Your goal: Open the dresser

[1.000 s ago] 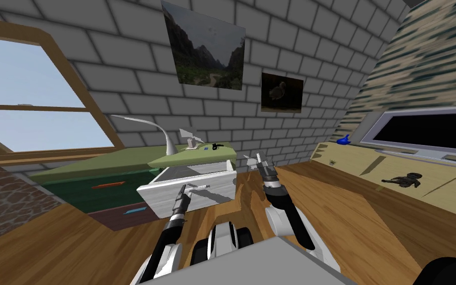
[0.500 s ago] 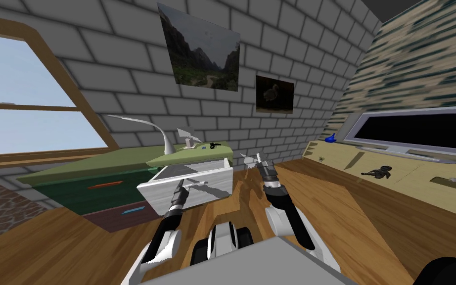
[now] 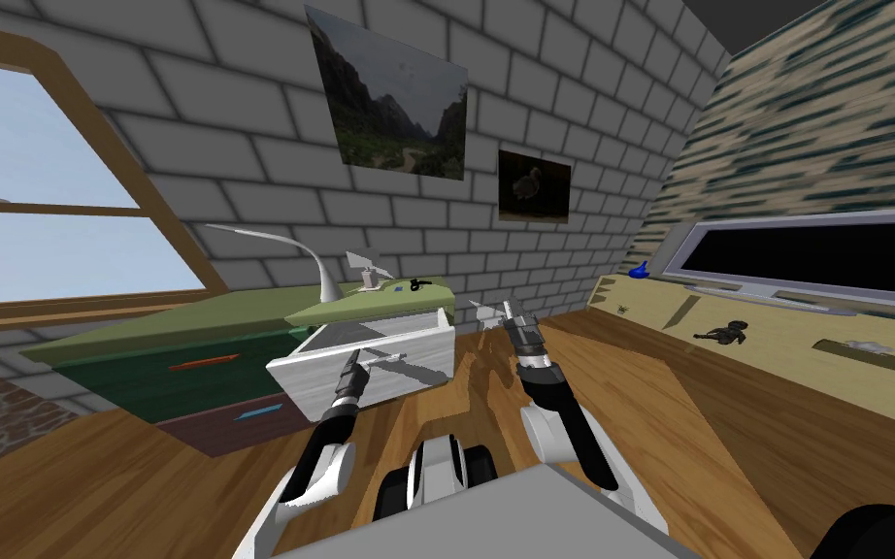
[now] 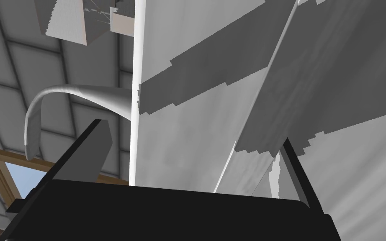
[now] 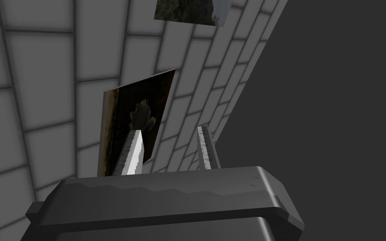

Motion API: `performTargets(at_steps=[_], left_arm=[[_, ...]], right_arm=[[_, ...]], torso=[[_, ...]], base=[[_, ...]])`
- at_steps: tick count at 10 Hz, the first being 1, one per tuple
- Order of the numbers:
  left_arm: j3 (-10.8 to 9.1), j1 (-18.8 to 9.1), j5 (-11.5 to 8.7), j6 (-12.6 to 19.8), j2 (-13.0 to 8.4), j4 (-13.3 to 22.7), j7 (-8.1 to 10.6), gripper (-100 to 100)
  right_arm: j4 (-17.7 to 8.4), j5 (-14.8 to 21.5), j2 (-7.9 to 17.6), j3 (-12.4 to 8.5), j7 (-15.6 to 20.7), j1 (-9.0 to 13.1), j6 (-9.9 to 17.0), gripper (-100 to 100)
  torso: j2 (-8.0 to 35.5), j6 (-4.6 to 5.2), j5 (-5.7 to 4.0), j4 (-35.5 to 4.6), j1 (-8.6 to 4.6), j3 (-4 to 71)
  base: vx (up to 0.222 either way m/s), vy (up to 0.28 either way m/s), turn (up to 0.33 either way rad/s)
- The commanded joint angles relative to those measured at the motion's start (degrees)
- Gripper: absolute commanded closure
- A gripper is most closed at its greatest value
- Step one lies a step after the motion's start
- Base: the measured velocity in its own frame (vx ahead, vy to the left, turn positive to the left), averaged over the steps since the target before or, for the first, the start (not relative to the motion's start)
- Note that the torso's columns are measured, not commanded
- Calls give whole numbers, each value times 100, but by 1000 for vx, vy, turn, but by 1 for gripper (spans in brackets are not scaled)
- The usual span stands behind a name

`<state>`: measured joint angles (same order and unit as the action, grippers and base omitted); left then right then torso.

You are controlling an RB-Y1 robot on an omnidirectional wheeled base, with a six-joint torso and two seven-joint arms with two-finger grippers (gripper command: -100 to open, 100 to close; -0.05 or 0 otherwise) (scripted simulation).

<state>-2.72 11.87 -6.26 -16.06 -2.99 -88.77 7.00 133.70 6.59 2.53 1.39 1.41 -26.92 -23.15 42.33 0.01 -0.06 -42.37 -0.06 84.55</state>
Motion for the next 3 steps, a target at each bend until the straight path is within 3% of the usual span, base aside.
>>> performTargets(at_steps=[1,3], left_arm=[[0,3,0,3,0,3,0,0],[-1,5,0,6,0,6,-1,0]], right_arm=[[0,0,0,0,0,0,0,0],[0,0,0,0,0,0,0,0]], torso=[[-1,0,2,3,3,0],[-2,-1,4,6,5,0]], base=[[0,0,0],[0,0,0]])
